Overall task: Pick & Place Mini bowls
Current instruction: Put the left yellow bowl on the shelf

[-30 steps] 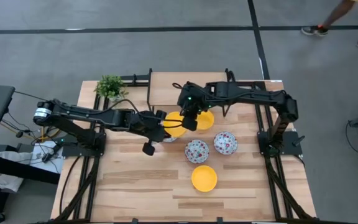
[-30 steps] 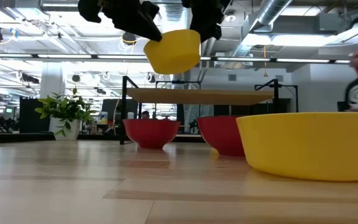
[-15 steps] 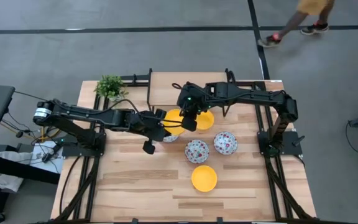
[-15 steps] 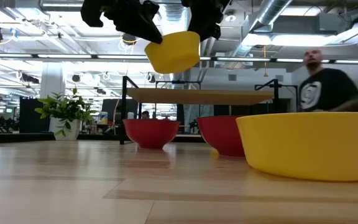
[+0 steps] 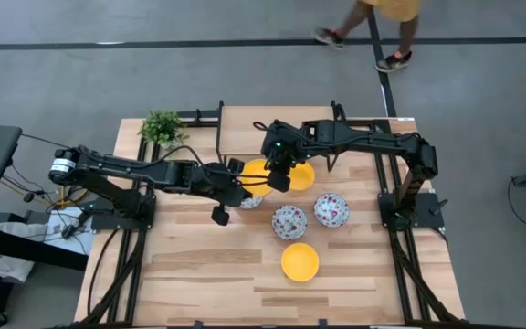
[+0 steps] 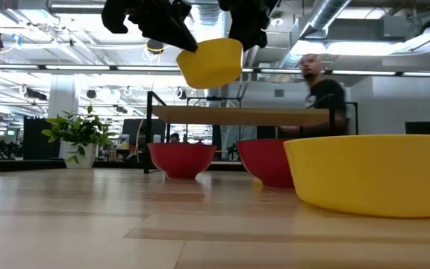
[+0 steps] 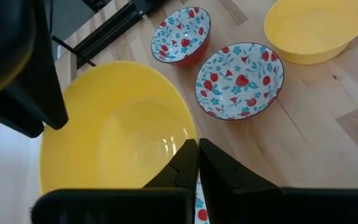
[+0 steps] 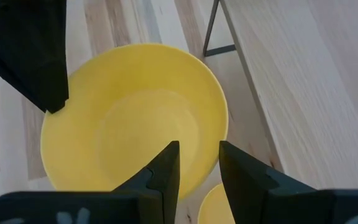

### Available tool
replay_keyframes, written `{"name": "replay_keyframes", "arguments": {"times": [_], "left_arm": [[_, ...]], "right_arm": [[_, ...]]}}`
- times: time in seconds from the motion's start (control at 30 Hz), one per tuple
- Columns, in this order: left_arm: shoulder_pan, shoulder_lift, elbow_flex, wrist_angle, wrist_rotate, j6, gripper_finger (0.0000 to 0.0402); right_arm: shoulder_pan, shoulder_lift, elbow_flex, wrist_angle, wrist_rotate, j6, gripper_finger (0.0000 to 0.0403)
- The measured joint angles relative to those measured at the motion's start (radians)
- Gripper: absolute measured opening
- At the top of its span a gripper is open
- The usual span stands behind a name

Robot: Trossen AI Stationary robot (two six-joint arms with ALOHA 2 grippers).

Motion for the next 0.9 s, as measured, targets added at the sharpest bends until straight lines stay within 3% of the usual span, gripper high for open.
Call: {"name": "replay_keyframes", "arguments": {"times": [0.9], "left_arm": [[0.000,0.000,0.000,0.013,-0.009,0.000,0.0010]], "right_arm": [[-0.006,0.000,0.000,0.046,0.019,0.001,0.0102]]}}
